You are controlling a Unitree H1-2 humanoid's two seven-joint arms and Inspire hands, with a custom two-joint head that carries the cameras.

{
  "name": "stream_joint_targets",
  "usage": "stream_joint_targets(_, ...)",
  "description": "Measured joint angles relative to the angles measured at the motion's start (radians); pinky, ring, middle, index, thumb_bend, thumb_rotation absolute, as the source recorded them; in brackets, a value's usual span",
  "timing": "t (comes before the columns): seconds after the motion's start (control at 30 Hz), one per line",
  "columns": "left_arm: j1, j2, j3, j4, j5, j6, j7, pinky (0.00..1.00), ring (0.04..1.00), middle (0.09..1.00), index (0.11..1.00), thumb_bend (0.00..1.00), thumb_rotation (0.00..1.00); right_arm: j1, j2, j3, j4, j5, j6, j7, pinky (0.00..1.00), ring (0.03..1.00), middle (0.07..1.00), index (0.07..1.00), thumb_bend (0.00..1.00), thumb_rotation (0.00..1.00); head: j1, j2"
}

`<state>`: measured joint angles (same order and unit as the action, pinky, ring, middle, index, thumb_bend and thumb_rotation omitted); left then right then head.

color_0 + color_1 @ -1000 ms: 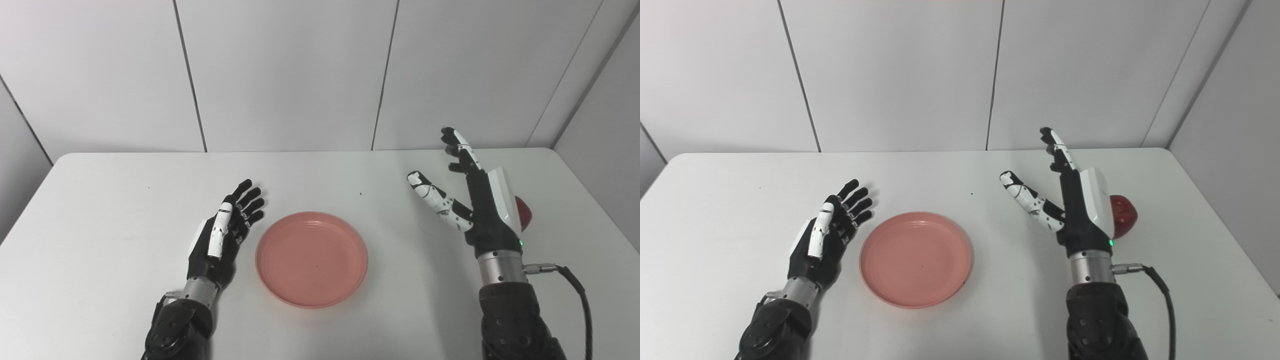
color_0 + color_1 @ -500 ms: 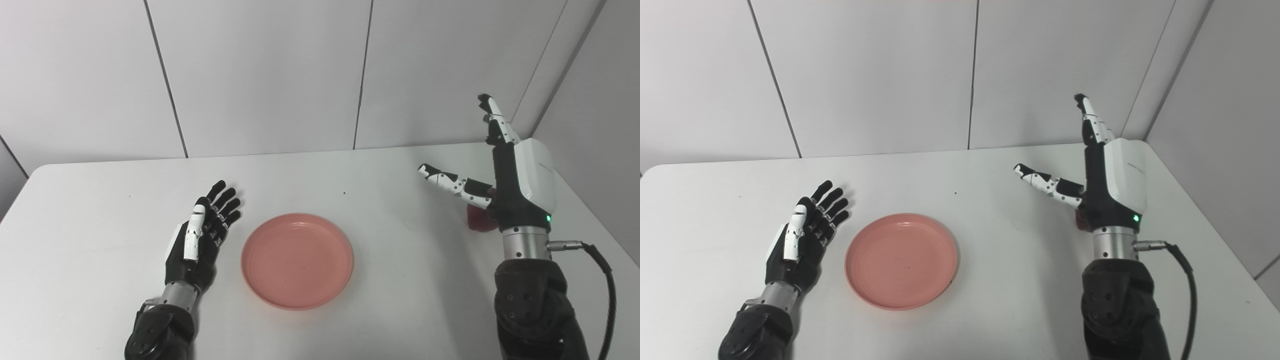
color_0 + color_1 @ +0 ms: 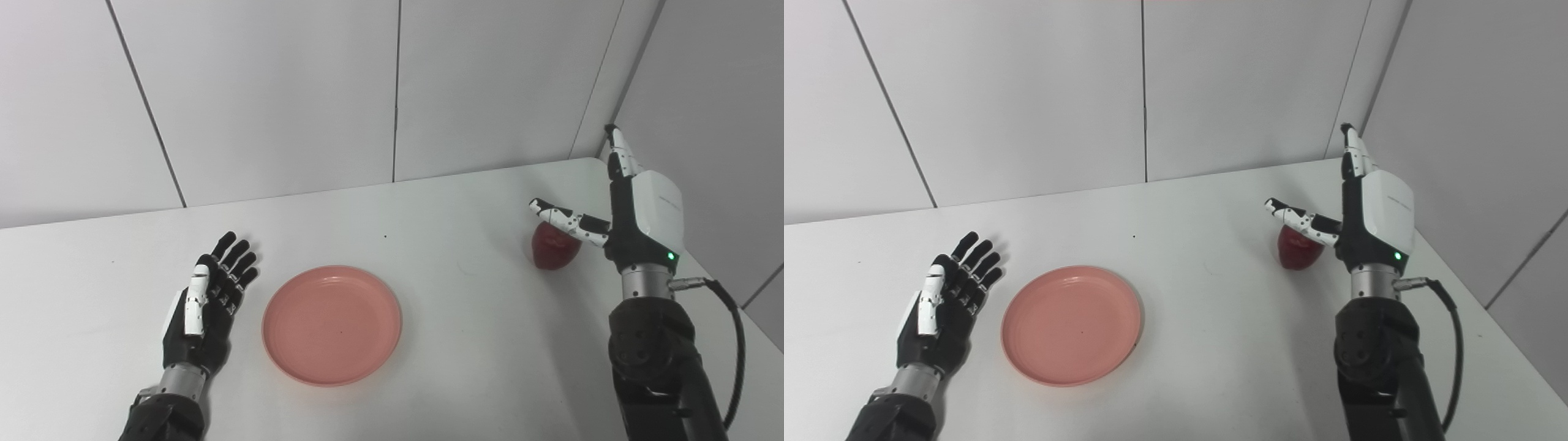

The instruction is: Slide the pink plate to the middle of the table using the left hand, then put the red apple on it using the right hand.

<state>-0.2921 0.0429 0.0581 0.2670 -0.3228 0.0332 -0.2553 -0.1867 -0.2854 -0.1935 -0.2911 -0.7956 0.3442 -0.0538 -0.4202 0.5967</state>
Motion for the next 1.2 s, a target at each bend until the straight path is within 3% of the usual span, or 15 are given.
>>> stream_joint_targets(0.27,-0.001,0.019,0.008,0.002,0.0,0.0,-0.004,0.93,0.913,0.911,0.896,0.35,1.0,0.0,-0.01,0.01,0.106,0.006,0.002,-0.022,0.8,0.917,0.956,0.985,1.0,0.63,-0.019,0.009)
stream_joint_targets(0.6,-0.001,0.02,0.015,0.003,-0.01,0.005,-0.013,0.93,0.918,0.917,0.899,0.35,1.0,-0.027,-0.016,0.058,0.144,0.039,0.036,0.015,0.81,0.918,0.954,0.977,1.0,0.62,-0.038,0.02)
stream_joint_targets(0.8,-0.001,0.021,0.016,0.002,-0.021,0.015,-0.022,0.93,0.919,0.918,0.899,0.35,1.0,-0.046,-0.02,0.084,0.148,0.079,0.067,0.06,0.8,0.905,0.942,0.962,1.0,0.59,-0.038,0.026)
stream_joint_targets(1.2,-0.001,0.022,0.017,0.003,-0.022,0.019,-0.025,0.94,0.919,0.919,0.901,0.36,1.0,-0.08,-0.031,0.111,0.253,0.107,0.08,0.066,0.77,0.864,0.913,0.925,1.0,0.5,-0.042,0.035)
